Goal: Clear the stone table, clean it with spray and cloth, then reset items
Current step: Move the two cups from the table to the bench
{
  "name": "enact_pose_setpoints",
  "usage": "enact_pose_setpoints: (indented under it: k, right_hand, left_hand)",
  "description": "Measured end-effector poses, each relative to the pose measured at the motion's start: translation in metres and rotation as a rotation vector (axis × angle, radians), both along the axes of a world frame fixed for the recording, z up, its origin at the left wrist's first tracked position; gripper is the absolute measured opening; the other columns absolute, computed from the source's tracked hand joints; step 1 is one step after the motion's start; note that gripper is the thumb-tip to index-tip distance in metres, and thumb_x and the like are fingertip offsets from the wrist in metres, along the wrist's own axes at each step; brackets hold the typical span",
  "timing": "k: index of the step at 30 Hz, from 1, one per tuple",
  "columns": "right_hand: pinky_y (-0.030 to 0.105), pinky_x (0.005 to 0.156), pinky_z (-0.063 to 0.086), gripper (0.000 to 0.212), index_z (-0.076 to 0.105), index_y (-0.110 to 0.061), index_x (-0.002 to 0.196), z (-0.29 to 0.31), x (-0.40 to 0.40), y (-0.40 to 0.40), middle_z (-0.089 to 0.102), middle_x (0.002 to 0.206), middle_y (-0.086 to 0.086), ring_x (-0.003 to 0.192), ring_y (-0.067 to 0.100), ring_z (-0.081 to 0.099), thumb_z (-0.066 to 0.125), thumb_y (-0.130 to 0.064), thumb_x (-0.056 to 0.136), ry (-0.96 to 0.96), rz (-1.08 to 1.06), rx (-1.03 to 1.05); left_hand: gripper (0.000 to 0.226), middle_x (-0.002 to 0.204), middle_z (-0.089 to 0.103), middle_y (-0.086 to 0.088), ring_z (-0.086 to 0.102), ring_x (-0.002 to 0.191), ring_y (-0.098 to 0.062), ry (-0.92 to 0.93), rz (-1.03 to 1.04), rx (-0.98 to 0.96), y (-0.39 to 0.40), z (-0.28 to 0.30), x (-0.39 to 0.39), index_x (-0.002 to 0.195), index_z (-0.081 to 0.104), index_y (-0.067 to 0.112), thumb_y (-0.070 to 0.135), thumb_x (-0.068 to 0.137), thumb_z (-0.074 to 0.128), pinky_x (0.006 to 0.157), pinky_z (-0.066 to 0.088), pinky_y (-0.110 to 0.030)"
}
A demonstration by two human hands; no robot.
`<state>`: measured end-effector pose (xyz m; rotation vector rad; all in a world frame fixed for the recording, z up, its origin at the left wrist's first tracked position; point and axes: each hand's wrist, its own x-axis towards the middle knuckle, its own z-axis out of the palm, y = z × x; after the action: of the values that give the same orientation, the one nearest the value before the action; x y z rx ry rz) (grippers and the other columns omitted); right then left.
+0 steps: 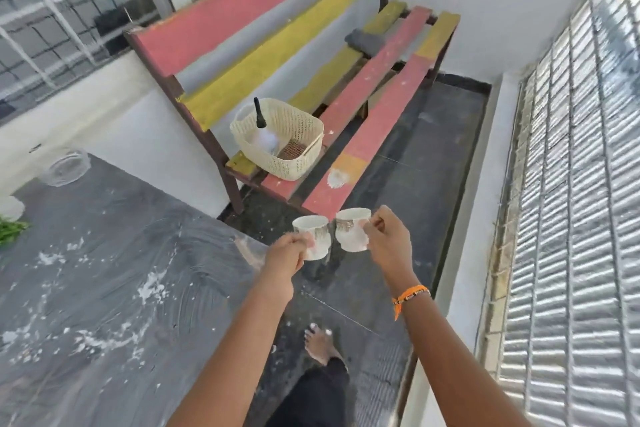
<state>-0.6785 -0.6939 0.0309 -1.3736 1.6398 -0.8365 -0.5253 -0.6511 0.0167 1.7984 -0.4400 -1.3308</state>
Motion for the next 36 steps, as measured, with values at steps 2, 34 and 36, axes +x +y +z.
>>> enact_pose_setpoints:
  k: [2,34,36]
  right_hand:
    - [0.030,0.056,0.031,0.028,0.036,-0.014,0.067,-0.008,0.002,-0.029,0.043,0.063,-0.001,0.062,0.017,0.039,0.054,-0.015,0.087,0.042,0.014,0.002]
    - [0.027,0.051,0.032,0.038,0.033,-0.013,0.059,-0.217,0.036,-0.342,0.037,0.058,0.000,0.061,0.018,0.039,0.068,-0.013,0.074,0.310,0.663,0.436]
    - [0.023,0.049,0.028,0.039,0.031,-0.014,0.058,-0.230,0.036,-0.344,0.038,0.060,0.001,0.061,0.018,0.036,0.066,-0.011,0.074,0.304,0.698,0.420]
  left_hand:
    - [0.020,0.057,0.035,0.000,0.029,0.050,-0.011,0.016,0.005,0.041,-0.030,-0.009,0.001,0.072,0.059,0.014,0.002,0.086,0.051,0.049,0.028,-0.020]
    - [0.008,0.074,0.058,0.003,0.055,0.079,-0.015,-0.141,0.666,0.336,-0.275,-0.203,-0.028,0.078,0.069,0.011,0.013,0.074,0.076,0.067,0.045,-0.023]
    - [0.013,0.077,0.061,0.000,0.056,0.078,-0.015,-0.161,0.687,0.356,-0.275,-0.215,-0.031,0.082,0.067,0.006,0.013,0.074,0.075,0.061,0.043,-0.022]
